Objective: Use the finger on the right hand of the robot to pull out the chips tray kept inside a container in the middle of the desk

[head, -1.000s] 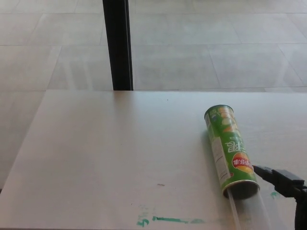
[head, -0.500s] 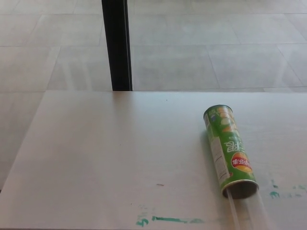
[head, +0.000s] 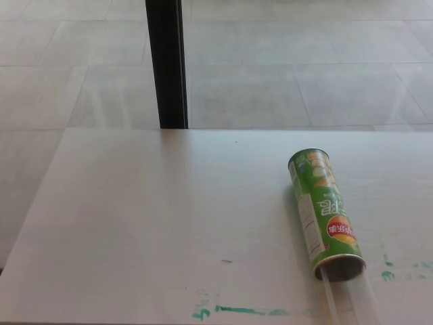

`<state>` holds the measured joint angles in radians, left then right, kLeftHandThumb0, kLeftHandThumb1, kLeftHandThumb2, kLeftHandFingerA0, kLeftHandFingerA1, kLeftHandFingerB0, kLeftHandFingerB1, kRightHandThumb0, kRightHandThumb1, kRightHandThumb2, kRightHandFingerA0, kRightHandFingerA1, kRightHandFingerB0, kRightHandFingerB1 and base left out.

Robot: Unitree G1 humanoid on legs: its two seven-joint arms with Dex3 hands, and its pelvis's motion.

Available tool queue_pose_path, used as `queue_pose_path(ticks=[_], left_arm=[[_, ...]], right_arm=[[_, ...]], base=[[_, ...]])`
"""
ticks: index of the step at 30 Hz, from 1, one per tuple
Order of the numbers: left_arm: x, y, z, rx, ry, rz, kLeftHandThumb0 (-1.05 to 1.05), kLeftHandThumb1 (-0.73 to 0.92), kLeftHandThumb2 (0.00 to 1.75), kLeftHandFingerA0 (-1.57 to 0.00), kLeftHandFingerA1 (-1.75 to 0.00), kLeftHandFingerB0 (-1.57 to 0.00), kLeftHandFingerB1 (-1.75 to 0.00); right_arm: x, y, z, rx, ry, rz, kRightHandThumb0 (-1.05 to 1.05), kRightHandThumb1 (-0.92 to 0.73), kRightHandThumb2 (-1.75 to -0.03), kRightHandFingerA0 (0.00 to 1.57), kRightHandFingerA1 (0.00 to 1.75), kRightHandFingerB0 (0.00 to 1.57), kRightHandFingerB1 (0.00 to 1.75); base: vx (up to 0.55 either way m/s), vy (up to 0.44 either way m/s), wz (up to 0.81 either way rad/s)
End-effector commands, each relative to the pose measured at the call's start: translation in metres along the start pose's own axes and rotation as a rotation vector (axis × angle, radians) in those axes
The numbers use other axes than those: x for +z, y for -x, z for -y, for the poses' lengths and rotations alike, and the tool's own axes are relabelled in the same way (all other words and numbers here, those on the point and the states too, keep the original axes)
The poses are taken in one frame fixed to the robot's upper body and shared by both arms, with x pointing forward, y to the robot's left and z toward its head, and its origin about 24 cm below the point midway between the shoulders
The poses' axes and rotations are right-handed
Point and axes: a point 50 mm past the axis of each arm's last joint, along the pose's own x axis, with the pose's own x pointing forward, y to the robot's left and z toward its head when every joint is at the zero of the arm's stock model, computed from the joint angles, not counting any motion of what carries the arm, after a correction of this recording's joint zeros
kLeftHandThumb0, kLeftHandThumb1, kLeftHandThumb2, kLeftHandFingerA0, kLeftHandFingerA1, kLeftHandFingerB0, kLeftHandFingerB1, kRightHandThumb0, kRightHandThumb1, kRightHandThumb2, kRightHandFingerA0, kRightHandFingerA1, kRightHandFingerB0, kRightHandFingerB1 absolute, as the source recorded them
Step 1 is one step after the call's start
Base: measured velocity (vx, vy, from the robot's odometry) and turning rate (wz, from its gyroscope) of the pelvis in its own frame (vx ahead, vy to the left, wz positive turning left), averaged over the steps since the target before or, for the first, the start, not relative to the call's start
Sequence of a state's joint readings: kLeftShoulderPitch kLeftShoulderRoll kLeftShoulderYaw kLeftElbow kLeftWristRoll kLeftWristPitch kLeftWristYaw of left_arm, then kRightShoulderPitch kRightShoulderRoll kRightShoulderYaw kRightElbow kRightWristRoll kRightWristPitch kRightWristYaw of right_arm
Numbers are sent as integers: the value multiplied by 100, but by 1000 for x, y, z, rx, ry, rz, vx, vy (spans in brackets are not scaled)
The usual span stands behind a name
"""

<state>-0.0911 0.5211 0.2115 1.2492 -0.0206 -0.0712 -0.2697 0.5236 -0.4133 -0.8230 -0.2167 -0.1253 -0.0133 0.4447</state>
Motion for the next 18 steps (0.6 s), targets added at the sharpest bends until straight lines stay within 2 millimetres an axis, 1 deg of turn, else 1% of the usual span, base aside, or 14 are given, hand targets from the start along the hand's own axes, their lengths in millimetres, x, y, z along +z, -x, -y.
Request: queue_pose_path(ticks=[1, 2, 3, 4, 5, 6, 7, 8, 10, 11, 14, 15, 17, 18], left_arm=[[-4, 3, -10, 23, -6, -8, -48, 70, 61, -65, -70, -61, -58], [-4, 3, -10, 22, -6, -11, -48, 70, 61, -65, -68, -59, -56], [-1, 2, -7, 19, 0, -3, -48, 70, 61, -64, -69, -59, -57], [0, 2, -8, 20, 2, 1, -48, 70, 61, -64, -69, -59, -57], [0, 2, -7, 19, 3, 3, -47, 71, 61, -62, -68, -58, -56], [0, 2, -7, 17, 4, 5, -47, 71, 61, -63, -69, -60, -60], [1, 2, -8, 18, -8, 13, -47, 72, 62, -60, -65, -59, -58], [2, 2, -9, 23, -10, 12, -47, 71, 61, -64, -69, -62, -59], [2, 2, -9, 25, -10, 11, -47, 71, 61, -64, -69, -62, -59], [1, 2, -8, 28, -11, 3, -47, 70, 61, -66, -72, -62, -58], [0, 2, -8, 25, 2, 1, -47, 71, 60, -64, -68, -58, -55], [-1, 2, -8, 23, 13, 2, -47, 71, 60, -64, -68, -58, -55], [-1, 2, -8, 22, 15, 4, -47, 71, 60, -64, -68, -58, -55], [-1, 2, -8, 21, 11, 6, -47, 71, 61, -63, -67, -55, -54]], right_arm=[[-79, 16, -25, -368, -392, -237, -3, -64, -60, 70, 122, 5, 29], [-83, 15, -31, -375, -389, -269, -8, -63, -58, 70, 115, 4, 31], [-83, 12, -34, -402, -387, -278, -7, -62, -61, 73, 113, 4, 28], [-83, 11, -34, -404, -389, -273, -7, -62, -61, 73, 113, 4, 28], [-82, 12, -43, -426, -412, -303, -9, -63, -61, 71, 111, 7, 29], [-83, 14, -46, -425, -421, -310, -8, -63, -60, 70, 114, 7, 31], [-92, 12, -52, -429, -431, -359, -9, -63, -59, 73, 111, 7, 33], [-97, 11, -54, -430, -451, -378, -8, -63, -60, 73, 115, 7, 31], [-99, 11, -55, -433, -459, -383, -8, -63, -60, 73, 115, 7, 31], [-105, 14, -57, -436, -467, -415, -8, -63, -59, 72, 117, 7, 33], [-120, 18, -66, -441, -472, -494, -10, -65, -59, 73, 103, 8, 33], [-127, 19, -70, -436, -481, -528, -10, -65, -59, 73, 103, 8, 33], [-127, 18, -69, -440, -479, -524, -10, -65, -59, 73, 103, 8, 33], [-131, 19, -70, -426, -464, -546, -11, -66, -59, 70, 108, 7, 35]], base=[[0, 0, 0], [0, 0, 0], [0, 0, 0], [0, 0, 0], [0, 0, 0], [0, 0, 0], [0, 0, 0], [0, 0, 0], [0, 0, 0], [0, 0, 0], [0, 0, 0], [0, 0, 0], [0, 0, 0], [0, 0, 0]])
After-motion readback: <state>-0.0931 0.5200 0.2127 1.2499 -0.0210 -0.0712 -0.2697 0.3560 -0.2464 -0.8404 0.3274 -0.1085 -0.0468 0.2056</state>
